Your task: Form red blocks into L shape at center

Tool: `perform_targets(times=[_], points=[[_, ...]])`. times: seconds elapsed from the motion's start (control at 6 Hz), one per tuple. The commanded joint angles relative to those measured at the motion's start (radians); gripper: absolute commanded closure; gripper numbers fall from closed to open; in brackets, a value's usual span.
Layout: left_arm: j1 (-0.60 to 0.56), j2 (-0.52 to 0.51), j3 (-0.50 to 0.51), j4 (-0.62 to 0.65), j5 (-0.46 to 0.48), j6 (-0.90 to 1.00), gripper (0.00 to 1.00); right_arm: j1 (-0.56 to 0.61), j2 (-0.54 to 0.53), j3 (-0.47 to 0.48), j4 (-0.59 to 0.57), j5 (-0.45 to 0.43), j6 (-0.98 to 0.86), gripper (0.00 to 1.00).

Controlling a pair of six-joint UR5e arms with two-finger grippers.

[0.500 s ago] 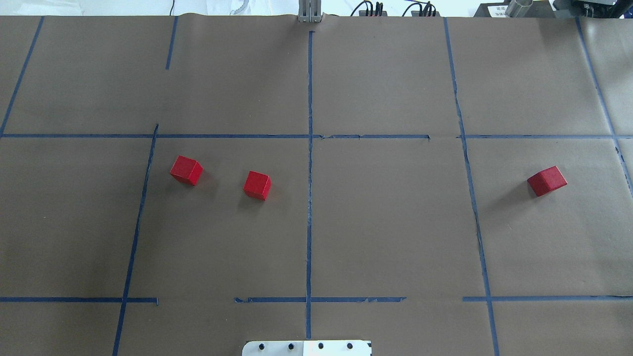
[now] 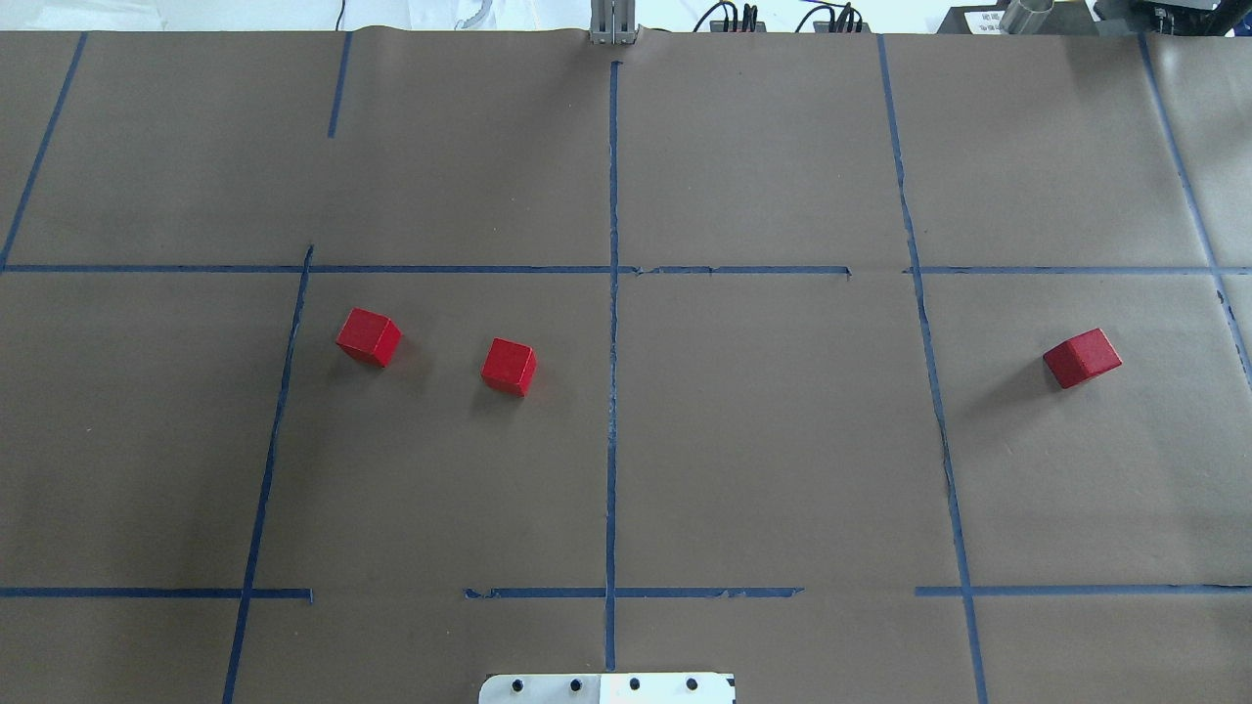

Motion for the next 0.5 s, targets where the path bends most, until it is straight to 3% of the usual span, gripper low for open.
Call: perform_targets(times=[0.0, 0.33], points=[[0.0, 0.001, -0.006, -0.005, 0.005, 0.001, 0.0, 0.0, -0.003, 0.003, 0.005, 0.002, 0.001, 0.0], [0.002, -0.002, -0.006, -0.006, 0.003, -0.006, 0.0, -0.009, -0.002, 0.003, 0.008, 0.003, 0.006, 0.0]])
